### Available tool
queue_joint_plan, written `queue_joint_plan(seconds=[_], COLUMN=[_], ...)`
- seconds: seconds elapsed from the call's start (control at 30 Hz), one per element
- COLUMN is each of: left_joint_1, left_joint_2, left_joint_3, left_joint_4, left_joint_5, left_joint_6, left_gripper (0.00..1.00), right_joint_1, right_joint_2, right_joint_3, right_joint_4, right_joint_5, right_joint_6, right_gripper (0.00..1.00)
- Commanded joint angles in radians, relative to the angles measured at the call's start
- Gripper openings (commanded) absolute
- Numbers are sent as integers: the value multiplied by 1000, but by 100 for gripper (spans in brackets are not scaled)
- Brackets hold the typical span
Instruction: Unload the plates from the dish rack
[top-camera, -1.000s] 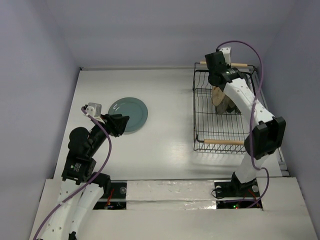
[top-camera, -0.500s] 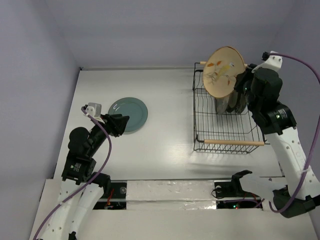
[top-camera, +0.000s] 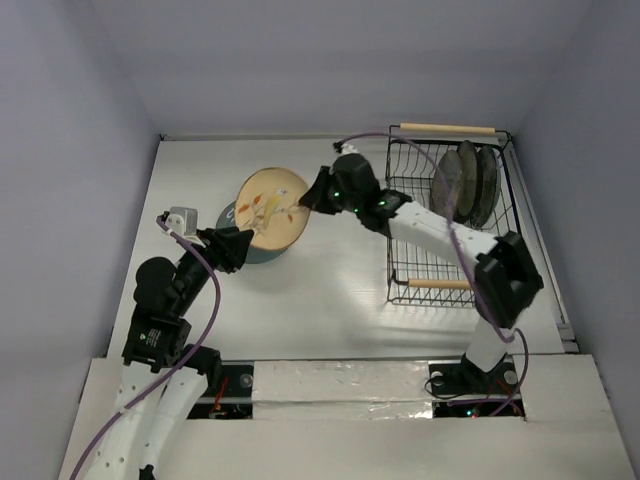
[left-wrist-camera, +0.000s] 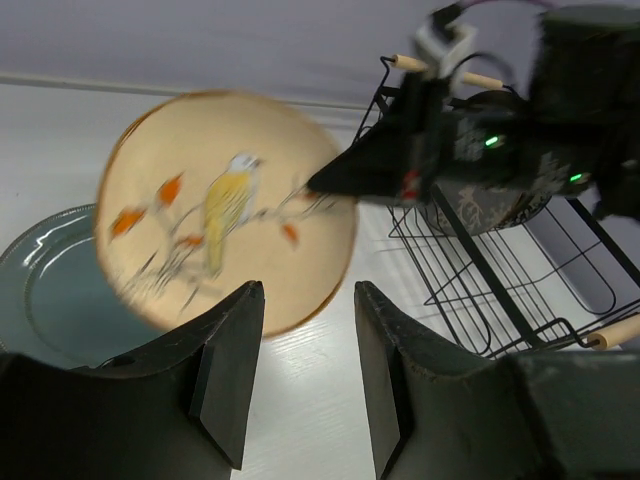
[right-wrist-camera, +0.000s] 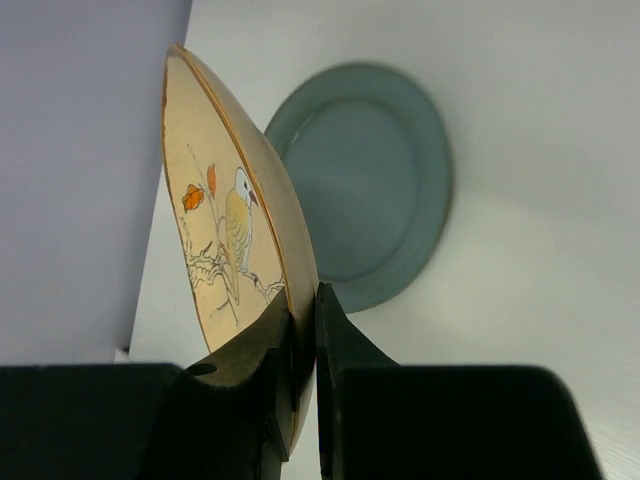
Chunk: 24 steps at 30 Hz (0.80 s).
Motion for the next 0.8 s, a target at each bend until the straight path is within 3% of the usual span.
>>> queue_joint_plan(seconds=[0.0, 0.3, 0.77], left_joint_1=[3, 3, 3], left_joint_2=[-6, 5, 29], left_joint_3=[40, 38, 38], left_joint_4=[23, 29, 34], left_joint_5=[-10, 7, 19], left_joint_6=[8, 9, 8], left_gripper=[38, 38, 38], right_joint_1=[41, 63, 81], right_joint_2=[54, 344, 454], right_joint_3=[161, 240, 182], right_joint_4=[313, 373, 479], right_joint_5=[-46, -117, -87], right_joint_6=[152, 253, 316], right_gripper=[0, 0, 0])
